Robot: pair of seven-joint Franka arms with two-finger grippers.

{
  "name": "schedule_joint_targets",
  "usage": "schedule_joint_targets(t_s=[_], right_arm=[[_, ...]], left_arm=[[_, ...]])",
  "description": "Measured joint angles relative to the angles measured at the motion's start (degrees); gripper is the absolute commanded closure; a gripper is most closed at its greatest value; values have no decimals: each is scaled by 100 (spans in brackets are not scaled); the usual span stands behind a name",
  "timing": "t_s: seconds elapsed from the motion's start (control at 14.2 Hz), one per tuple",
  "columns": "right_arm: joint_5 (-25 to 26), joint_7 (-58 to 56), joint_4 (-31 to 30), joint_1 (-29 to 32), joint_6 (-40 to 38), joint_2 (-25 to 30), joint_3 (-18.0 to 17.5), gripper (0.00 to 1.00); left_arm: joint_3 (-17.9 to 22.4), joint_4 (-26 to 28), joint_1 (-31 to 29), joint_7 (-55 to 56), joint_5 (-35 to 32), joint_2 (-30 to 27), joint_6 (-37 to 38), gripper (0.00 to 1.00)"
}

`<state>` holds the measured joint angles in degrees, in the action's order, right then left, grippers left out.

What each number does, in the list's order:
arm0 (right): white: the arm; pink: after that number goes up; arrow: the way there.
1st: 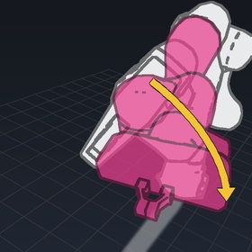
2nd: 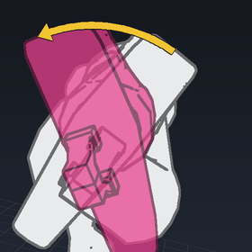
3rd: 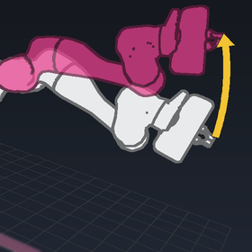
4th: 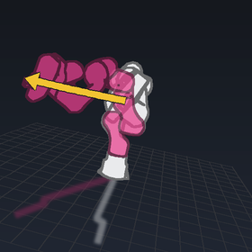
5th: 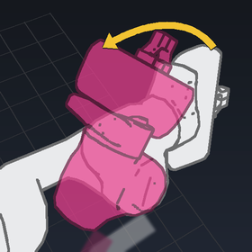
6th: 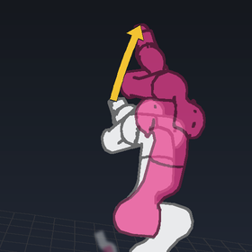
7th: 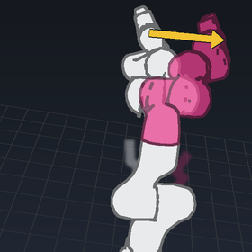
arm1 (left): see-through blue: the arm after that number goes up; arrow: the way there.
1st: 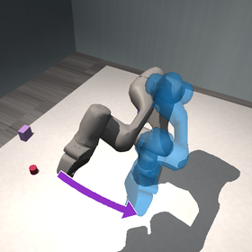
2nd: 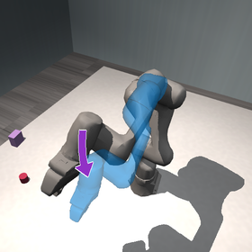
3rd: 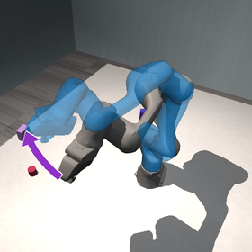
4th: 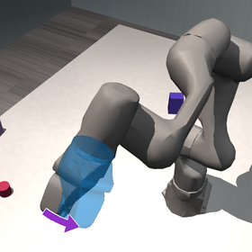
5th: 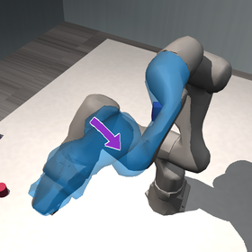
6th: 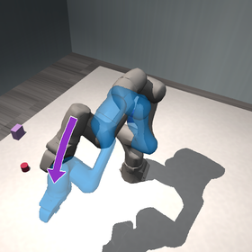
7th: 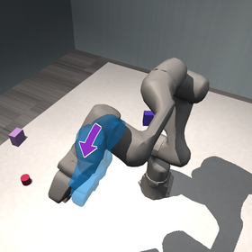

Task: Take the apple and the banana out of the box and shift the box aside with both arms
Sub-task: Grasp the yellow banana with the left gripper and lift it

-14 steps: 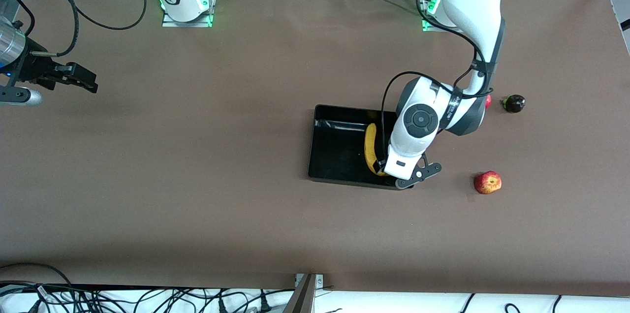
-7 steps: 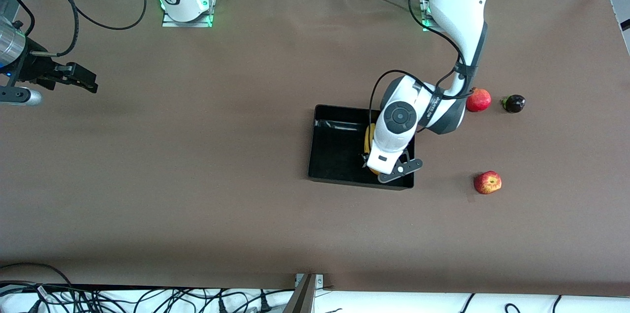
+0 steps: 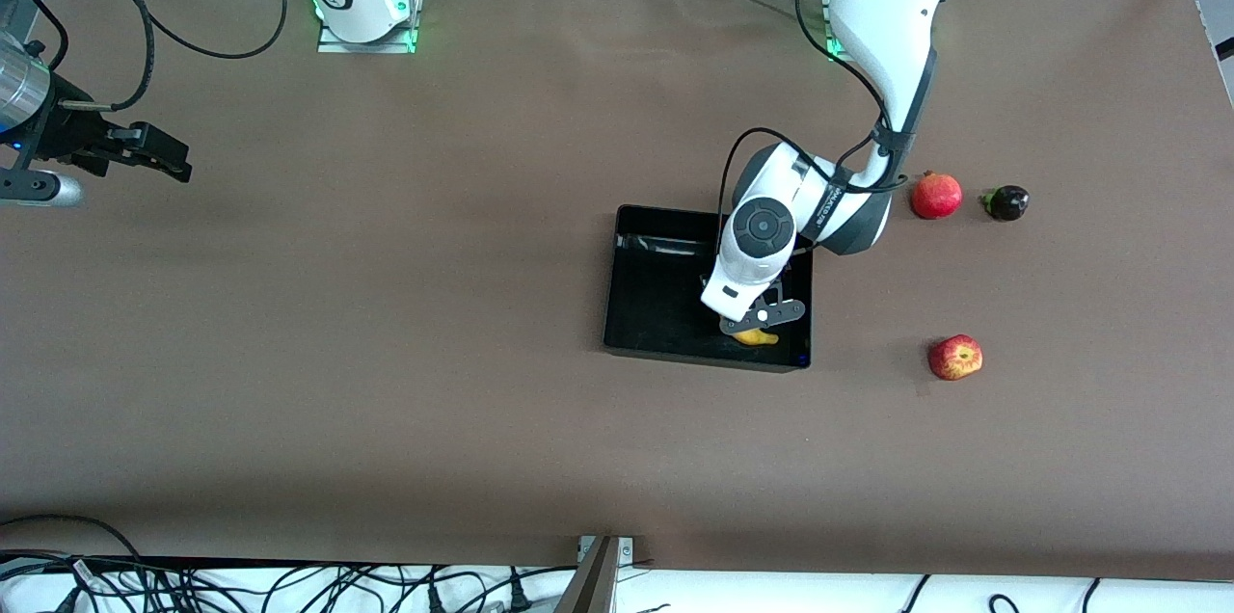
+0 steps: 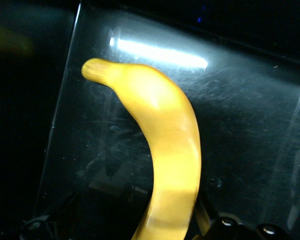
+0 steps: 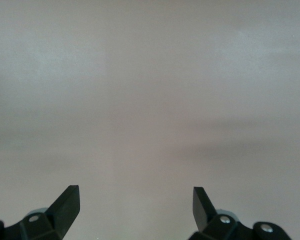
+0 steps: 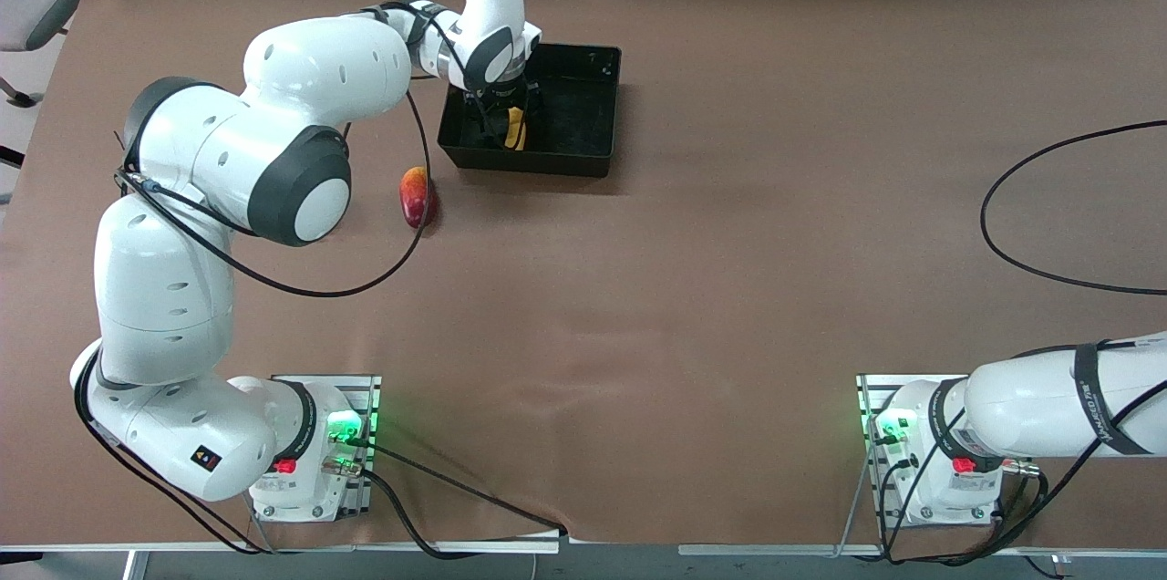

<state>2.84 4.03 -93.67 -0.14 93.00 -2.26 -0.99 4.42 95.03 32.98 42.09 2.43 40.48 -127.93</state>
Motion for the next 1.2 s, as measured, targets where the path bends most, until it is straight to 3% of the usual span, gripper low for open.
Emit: schedule_joint_targets(t_s=[0.14, 0.21, 0.28, 0.35, 0.42, 0.99, 1.2], right_arm=[[0, 0, 0, 0, 0, 0, 0, 0], [0, 0, 0, 0, 0, 0, 0, 0], [0, 0, 0, 0, 0, 0, 0, 0], [0, 0, 0, 0, 0, 0, 0, 0], [0, 0, 0, 0, 0, 0, 0, 0], [0, 0, 0, 0, 0, 0, 0, 0], [0, 0, 0, 0, 0, 0, 0, 0]], left_arm=[[4, 21, -8, -22, 0, 0, -4, 5], [4, 25, -9, -25, 0, 0, -5, 29], [4, 28, -9, -29, 0, 0, -6, 66], [4, 31, -9, -30, 0, 0, -6, 95], [4, 33, -10, -30, 0, 0, -6, 100], [9, 9, -23, -41, 2, -37, 35, 100], [12, -367, -49, -66, 111, -251, 909, 100]])
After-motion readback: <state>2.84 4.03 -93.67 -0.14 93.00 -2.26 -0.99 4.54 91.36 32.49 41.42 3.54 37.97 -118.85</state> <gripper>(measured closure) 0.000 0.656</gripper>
